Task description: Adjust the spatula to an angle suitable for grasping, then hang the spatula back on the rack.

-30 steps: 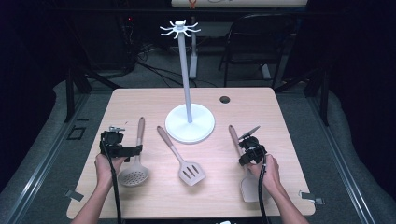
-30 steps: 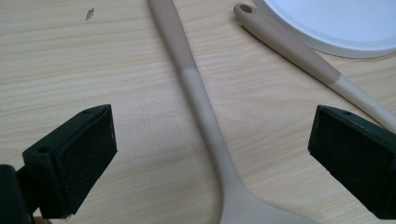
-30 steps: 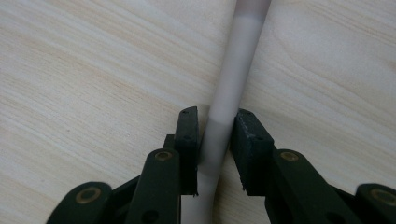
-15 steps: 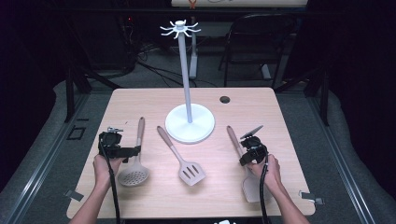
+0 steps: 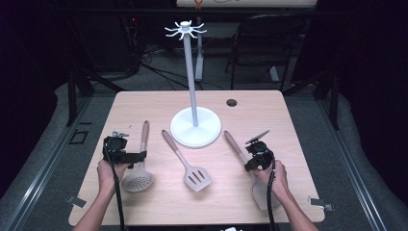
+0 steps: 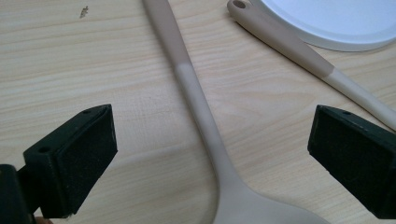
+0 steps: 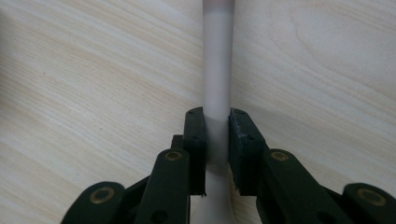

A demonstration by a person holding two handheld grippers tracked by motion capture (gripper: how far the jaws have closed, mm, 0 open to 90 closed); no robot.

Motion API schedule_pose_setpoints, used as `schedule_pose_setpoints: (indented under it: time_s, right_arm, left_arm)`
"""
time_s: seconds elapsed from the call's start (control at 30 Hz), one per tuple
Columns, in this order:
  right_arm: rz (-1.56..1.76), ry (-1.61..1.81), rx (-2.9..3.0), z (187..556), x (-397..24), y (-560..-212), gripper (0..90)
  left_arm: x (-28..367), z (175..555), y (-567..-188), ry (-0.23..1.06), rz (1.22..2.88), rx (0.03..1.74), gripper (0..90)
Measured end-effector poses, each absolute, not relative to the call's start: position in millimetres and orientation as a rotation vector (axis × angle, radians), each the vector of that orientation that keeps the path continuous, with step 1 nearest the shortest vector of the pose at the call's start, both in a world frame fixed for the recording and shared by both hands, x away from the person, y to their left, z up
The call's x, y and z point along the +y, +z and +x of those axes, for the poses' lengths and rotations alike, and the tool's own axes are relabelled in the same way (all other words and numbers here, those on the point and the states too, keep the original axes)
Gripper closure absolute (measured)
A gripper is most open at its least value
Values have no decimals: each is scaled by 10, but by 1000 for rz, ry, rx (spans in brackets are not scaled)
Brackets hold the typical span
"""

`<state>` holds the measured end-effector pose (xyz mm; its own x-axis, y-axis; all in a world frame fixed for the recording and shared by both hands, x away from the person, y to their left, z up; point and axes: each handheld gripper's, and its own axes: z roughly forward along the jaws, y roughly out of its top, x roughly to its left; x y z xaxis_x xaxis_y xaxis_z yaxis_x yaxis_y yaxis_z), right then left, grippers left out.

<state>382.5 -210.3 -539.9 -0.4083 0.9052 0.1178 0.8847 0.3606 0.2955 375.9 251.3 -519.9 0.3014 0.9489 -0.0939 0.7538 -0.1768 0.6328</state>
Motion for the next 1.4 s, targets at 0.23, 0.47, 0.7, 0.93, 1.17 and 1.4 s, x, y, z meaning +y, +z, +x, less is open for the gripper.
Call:
schedule_pose_setpoints:
  time_s: [0.23, 0.47, 0.7, 0.93, 1.17, 1.4]
  right_arm:
    - [1637, 575, 2526, 3765, -2110, -5307, 787]
    - [1557, 710, 2476, 3692, -2114, -5132, 787]
    - [1484, 790, 2446, 3618, -2076, -5031, 786]
    - [1405, 836, 2438, 3565, -2025, -4943, 786]
    - [1360, 903, 2418, 3524, -1957, -4855, 786]
    - [1285, 945, 2399, 3501, -1853, -4769, 786]
  left_arm:
    - [2490, 3754, -5186, 443, 1988, 1502, 13]
    - [2505, 3748, -5177, 444, 1970, 1500, 13]
    - [2438, 3726, -5058, 424, 1952, 1452, 13]
    - [2297, 3701, -4946, 401, 1953, 1389, 10]
    - [2144, 3708, -4849, 365, 1945, 1328, 8]
    - [2011, 3675, -4728, 319, 1950, 1248, 10]
